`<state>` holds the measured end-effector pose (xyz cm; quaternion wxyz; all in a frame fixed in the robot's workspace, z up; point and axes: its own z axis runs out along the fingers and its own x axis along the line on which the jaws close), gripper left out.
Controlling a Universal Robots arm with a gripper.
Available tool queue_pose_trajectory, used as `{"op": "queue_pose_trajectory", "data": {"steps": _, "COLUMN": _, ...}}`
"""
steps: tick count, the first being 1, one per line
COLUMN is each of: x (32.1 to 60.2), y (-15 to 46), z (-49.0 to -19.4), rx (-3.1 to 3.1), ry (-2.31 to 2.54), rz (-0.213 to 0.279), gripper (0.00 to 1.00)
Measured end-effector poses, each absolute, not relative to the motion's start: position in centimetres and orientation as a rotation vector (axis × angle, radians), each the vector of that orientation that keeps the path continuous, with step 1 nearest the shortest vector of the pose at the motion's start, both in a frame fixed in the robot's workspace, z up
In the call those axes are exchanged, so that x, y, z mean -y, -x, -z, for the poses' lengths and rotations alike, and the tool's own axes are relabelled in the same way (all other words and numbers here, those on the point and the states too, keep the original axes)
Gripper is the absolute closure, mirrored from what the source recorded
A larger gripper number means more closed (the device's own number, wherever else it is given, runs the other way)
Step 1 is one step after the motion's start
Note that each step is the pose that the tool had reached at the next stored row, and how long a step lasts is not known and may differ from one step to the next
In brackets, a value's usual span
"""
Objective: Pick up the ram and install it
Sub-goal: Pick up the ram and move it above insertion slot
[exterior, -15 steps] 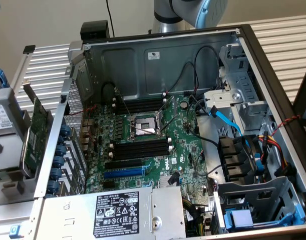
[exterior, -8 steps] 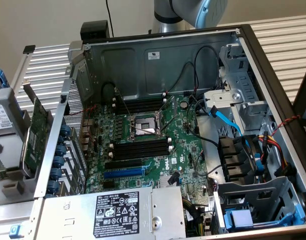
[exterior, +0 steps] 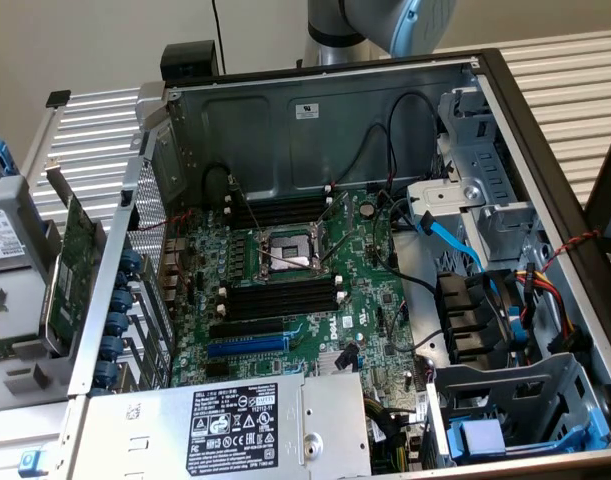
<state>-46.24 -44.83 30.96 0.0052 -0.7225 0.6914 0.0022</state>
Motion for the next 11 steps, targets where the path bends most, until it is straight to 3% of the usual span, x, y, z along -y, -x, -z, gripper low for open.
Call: {"op": "queue_pose_trajectory", "data": {"steps": 11, "x": 45.3, "y": 43.1, "z": -35.9, "rx": -2.173, "ry": 2.271, "rz": -0.027, "gripper": 0.88}}
